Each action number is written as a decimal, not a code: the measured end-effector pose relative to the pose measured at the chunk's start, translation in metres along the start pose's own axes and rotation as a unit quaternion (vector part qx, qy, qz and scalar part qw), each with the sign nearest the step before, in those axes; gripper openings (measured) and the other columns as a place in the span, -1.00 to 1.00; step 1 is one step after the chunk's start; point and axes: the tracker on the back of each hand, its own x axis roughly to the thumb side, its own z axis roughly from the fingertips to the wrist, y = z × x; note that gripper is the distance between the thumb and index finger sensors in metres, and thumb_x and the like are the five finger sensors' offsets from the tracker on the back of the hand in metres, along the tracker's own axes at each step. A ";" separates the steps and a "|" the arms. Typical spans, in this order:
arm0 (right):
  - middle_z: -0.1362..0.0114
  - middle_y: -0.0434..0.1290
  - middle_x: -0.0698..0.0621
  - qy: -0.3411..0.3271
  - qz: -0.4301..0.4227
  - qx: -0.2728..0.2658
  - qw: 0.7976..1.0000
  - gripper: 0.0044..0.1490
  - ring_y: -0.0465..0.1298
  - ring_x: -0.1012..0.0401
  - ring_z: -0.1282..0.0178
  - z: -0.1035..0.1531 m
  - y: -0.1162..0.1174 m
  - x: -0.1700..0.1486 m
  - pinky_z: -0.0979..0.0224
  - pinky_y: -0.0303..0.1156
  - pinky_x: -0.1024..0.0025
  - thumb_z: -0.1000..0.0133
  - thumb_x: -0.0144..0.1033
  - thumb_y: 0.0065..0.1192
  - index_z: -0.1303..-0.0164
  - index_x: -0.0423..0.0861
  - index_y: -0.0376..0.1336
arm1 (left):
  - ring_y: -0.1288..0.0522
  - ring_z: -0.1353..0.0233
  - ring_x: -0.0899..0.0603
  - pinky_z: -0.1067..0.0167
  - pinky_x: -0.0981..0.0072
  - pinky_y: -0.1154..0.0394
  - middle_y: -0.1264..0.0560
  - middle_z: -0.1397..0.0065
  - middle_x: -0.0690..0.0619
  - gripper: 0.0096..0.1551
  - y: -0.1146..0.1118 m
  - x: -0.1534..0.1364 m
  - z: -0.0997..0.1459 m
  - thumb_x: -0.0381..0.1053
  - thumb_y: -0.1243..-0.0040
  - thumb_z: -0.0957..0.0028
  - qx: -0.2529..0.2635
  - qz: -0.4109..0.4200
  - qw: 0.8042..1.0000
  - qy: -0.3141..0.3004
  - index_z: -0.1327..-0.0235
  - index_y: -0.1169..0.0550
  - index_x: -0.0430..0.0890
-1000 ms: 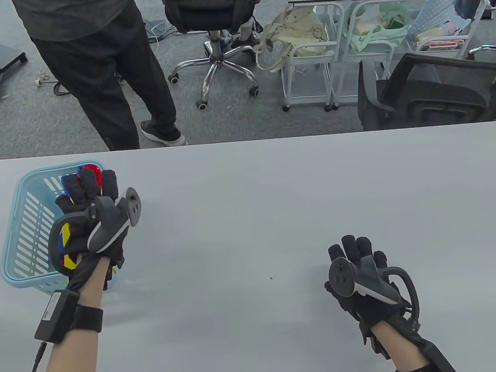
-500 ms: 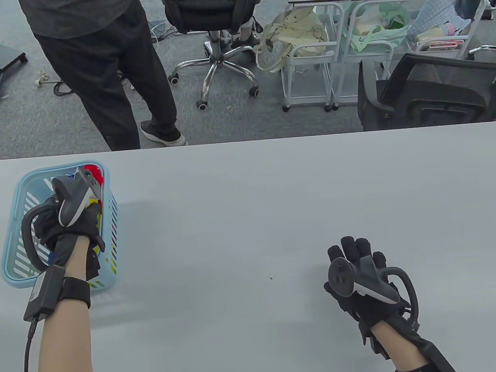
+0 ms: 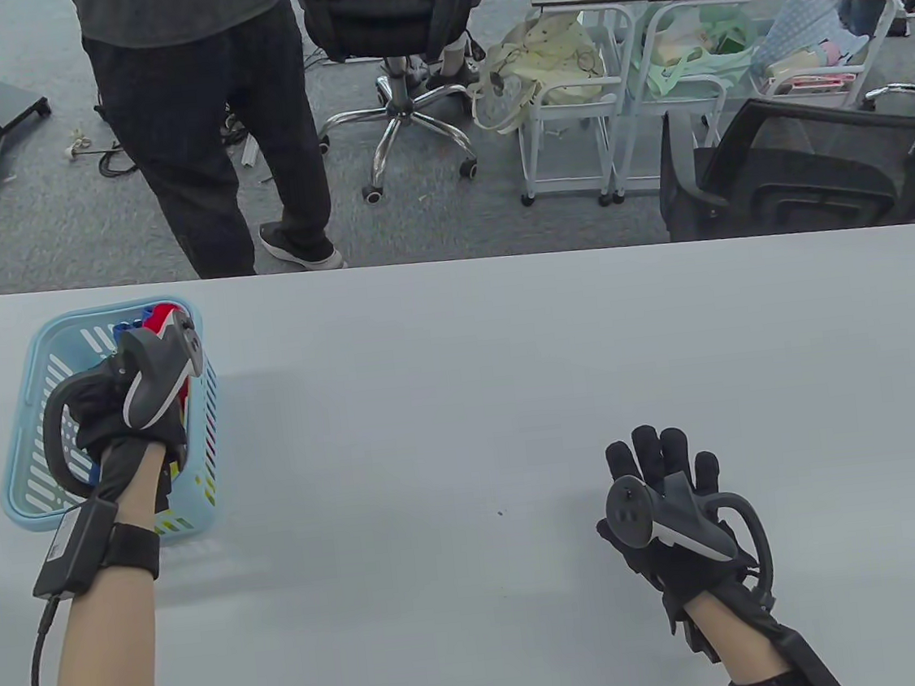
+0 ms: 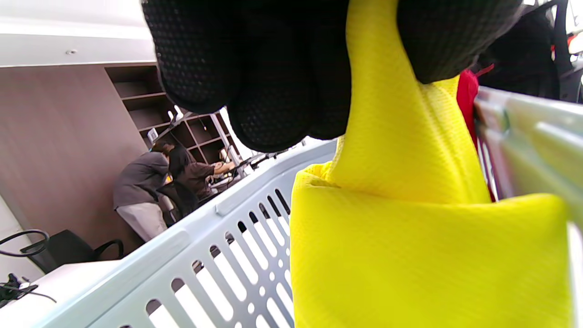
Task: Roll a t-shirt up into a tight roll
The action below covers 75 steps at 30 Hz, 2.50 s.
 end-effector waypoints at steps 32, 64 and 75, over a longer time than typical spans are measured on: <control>-0.58 -0.83 -0.18 0.016 -0.007 -0.001 1.000 0.13 -0.80 -0.21 -0.53 -0.001 0.000 -0.006 -0.46 -0.64 -0.32 -0.32 0.21 -0.31 -0.58 -0.04 -0.77 | -0.75 -0.03 0.09 -0.12 0.27 -0.67 -0.72 -0.05 0.25 -0.38 0.161 0.023 0.168 0.33 -0.14 -0.03 0.370 0.034 0.918 -0.136 -0.36 -0.43 0.18; -0.61 -0.78 -0.20 0.017 -0.021 0.002 1.000 0.13 -0.75 -0.22 -0.56 -0.002 0.000 -0.012 -0.49 -0.58 -0.32 -0.31 0.21 -0.28 -0.62 -0.06 -0.71 | -0.60 -0.43 -0.16 -0.35 -0.01 -0.54 -0.50 -0.56 -0.01 -0.28 -0.017 0.092 0.125 0.26 -0.03 -0.10 0.051 0.237 0.952 -0.189 -0.56 -0.31 0.10; -0.68 -0.67 -0.20 -0.068 -0.003 0.029 0.997 0.08 -0.64 -0.22 -0.65 0.005 0.007 0.031 -0.56 -0.46 -0.31 -0.31 0.19 -0.25 -0.69 -0.05 -0.60 | 0.09 -0.68 -0.48 -0.54 -0.30 -0.14 0.30 -0.73 -0.26 -0.04 -0.148 0.154 0.142 0.43 0.41 -0.06 -0.263 0.070 0.900 -0.341 -0.59 0.35 0.11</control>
